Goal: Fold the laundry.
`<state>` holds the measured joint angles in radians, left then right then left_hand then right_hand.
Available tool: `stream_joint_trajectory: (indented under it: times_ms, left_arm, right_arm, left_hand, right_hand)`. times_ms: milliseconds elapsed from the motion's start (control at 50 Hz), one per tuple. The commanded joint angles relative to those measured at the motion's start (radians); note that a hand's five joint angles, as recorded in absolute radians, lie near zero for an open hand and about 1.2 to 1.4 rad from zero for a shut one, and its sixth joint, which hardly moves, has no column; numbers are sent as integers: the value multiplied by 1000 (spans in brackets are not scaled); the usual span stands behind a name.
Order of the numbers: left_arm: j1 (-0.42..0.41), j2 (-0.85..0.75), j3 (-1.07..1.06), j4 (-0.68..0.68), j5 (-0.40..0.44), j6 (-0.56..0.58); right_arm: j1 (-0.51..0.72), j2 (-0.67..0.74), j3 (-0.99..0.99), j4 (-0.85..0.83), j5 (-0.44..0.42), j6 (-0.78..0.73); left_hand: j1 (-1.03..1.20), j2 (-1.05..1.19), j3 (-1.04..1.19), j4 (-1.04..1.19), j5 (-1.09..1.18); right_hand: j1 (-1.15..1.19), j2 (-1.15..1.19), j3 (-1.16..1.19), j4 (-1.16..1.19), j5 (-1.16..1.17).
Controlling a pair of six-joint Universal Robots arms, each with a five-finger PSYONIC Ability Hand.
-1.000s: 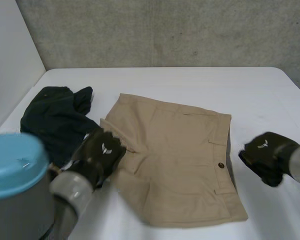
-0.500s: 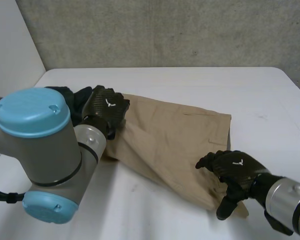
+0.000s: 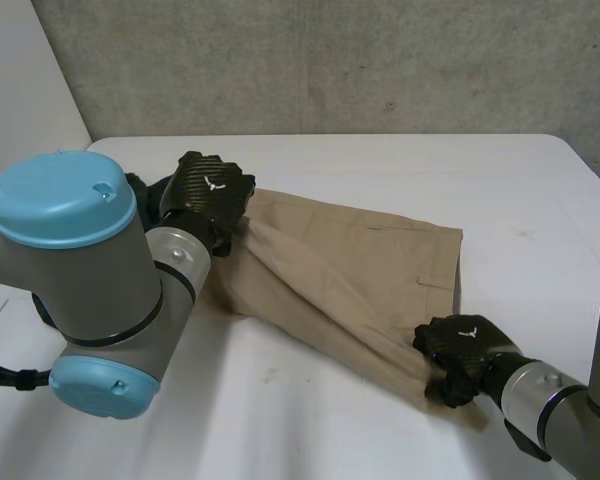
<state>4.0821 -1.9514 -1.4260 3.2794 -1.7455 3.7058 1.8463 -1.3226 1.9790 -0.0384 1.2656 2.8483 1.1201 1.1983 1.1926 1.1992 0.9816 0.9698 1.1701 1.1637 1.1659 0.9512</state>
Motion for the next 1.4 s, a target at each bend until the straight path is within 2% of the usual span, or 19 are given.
stream_joint_trajectory:
  times_ms: [20, 100, 200, 340, 400, 460, 520, 640, 720, 740, 860, 980, 1060, 1120, 1320, 1340, 1360, 1380, 1400]
  left_arm:
    - [-3, 0, -13, -30, 1, -7]
    - [-9, 23, -30, -84, 1, -35]
    - [-19, 123, -105, -216, 14, -38]
    - [-45, 255, -224, -342, 17, -15]
    - [-60, 307, -272, -353, 24, 17]
    - [-65, 318, -294, -328, 37, 62]
    - [-68, 290, -286, -253, 43, 92]
    - [-66, 116, -206, -74, 35, 95]
    - [-66, -27, -97, 2, 32, 89]
    - [-65, -79, -46, 19, 32, 91]
    - [-55, -265, 176, 52, 15, 91]
    - [-40, -446, 435, 43, -60, 89]
    - [-28, -534, 548, 42, -78, 88]
    - [-23, -584, 614, 33, -81, 88]
    - [-14, -664, 702, 25, -81, 63]
    - [-14, -667, 702, 23, -81, 62]
    - [-14, -670, 704, 22, -83, 56]
    - [-14, -670, 704, 19, -83, 53]
    - [-14, -670, 704, 16, -83, 48]
  right_arm:
    - [-7, -121, -19, 17, -6, -24]
    - [-7, -250, -34, 81, -8, -102]
    - [-39, -377, -119, 309, -11, -306]
    - [-211, -411, -209, 700, -15, -651]
    - [-243, -411, -219, 752, -15, -739]
    - [-251, -388, -241, 720, -29, -733]
    - [-240, -295, -275, 631, -35, -624]
    - [-148, -124, -370, 448, -11, -472]
    - [-50, -26, -428, 345, 60, -431]
    - [-23, 24, -455, 310, 107, -428]
    - [59, 167, -566, 190, 224, -425]
    - [80, 302, -684, 66, 296, -428]
    - [82, 367, -749, 12, 357, -431]
    - [83, 408, -784, -47, 385, -434]
    - [90, 517, -825, -160, 391, -434]
    - [96, 535, -839, -160, 399, -431]
    - [100, 542, -844, -160, 406, -428]
    - [102, 546, -847, -160, 411, -426]
    - [103, 546, -850, -158, 419, -423]
  left_hand:
    - [276, 198, 204, 197, 240]
    - [276, 198, 204, 197, 240]
    - [276, 198, 204, 197, 240]
    - [276, 198, 204, 197, 240]
    - [276, 198, 204, 197, 240]
    - [276, 198, 204, 197, 240]
    - [276, 198, 204, 197, 240]
    - [276, 198, 204, 197, 240]
    - [276, 198, 204, 197, 240]
    - [276, 198, 204, 197, 240]
    - [276, 198, 204, 197, 240]
    - [276, 198, 204, 197, 240]
    - [276, 198, 204, 197, 240]
    - [276, 198, 204, 197, 240]
    - [276, 198, 204, 197, 240]
    - [117, 38, 44, 38, 81]
    - [-521, -600, -594, -601, -557]
    - [-935, -1013, -1007, -1014, -971]
    - [-946, -1024, -1018, -1025, -982]
  right_hand:
    - [426, 226, 233, 230, 271]
    - [426, 226, 233, 230, 271]
    - [426, 226, 233, 230, 271]
    - [426, 226, 233, 230, 271]
    - [426, 226, 233, 230, 271]
    - [426, 226, 233, 230, 271]
    - [426, 226, 233, 230, 271]
    - [426, 226, 233, 230, 271]
    - [426, 226, 233, 230, 271]
    - [426, 226, 233, 230, 271]
    - [426, 226, 233, 230, 271]
    - [426, 226, 233, 230, 271]
    - [426, 226, 233, 230, 271]
    - [426, 226, 233, 230, 271]
    - [375, 175, 181, 179, 219]
    - [-364, -564, -557, -560, -519]
    - [-769, -969, -963, -965, -925]
    - [-795, -996, -989, -991, -951]
    - [-795, -996, -989, -991, -951]
